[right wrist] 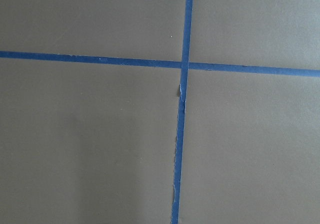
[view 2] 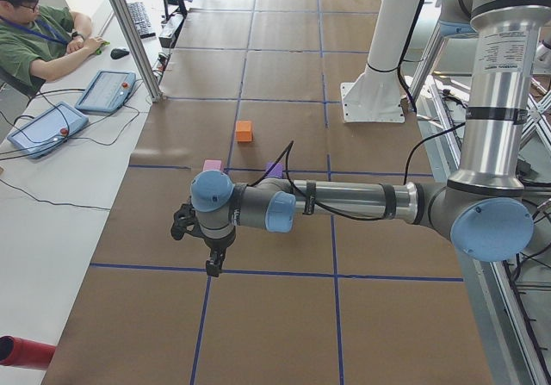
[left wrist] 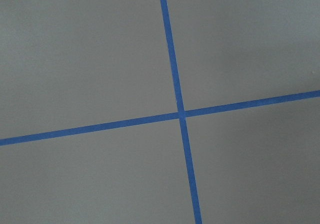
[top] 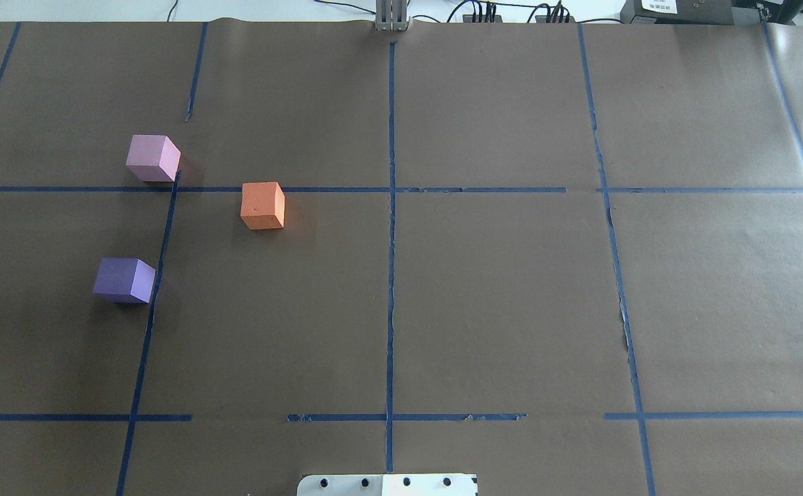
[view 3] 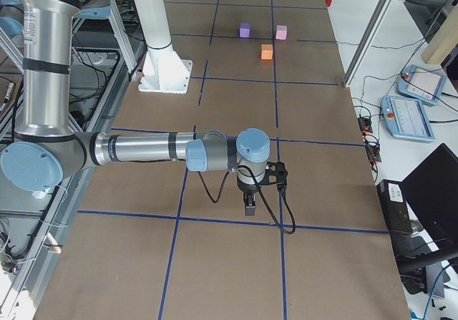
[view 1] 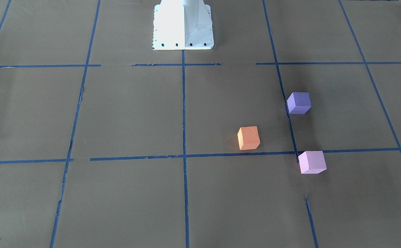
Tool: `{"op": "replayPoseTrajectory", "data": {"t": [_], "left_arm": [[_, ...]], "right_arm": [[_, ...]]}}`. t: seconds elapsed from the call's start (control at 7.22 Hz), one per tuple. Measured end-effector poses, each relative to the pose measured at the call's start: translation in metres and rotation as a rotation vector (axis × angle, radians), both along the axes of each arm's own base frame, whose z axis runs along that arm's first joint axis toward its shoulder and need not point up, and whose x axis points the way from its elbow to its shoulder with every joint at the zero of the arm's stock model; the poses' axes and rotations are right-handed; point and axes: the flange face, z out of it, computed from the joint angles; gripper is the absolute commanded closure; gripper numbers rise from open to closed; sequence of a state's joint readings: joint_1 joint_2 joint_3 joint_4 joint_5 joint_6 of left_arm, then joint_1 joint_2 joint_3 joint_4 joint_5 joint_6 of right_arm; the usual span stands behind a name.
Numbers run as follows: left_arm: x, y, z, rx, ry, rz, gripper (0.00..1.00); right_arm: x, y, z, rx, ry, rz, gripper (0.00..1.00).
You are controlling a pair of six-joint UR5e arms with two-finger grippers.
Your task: Arrange blocks in a line
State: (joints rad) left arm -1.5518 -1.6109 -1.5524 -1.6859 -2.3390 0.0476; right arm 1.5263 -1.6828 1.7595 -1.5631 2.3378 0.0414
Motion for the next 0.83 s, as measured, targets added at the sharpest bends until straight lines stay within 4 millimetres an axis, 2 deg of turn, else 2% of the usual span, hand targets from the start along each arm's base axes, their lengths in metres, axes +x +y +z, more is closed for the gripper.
{"op": "replayPoseTrajectory", "data": {"t": [0.42, 0.55, 0.83], "left_arm": [[0.002, 0.000, 0.000, 0.005, 0.004, 0.006, 0.00], [0.007, -0.003, -0.007, 0.041, 0.016, 0.016, 0.00], [0.037, -0.010, -0.035, 0.160, 0.094, 0.069, 0.00]], "right_arm": [[0.000, 0.000, 0.000, 0.000, 0.000, 0.000, 0.00], [0.000, 0.000, 0.000, 0.000, 0.000, 0.000, 0.00], [0.000, 0.000, 0.000, 0.000, 0.000, 0.000, 0.00]]}}
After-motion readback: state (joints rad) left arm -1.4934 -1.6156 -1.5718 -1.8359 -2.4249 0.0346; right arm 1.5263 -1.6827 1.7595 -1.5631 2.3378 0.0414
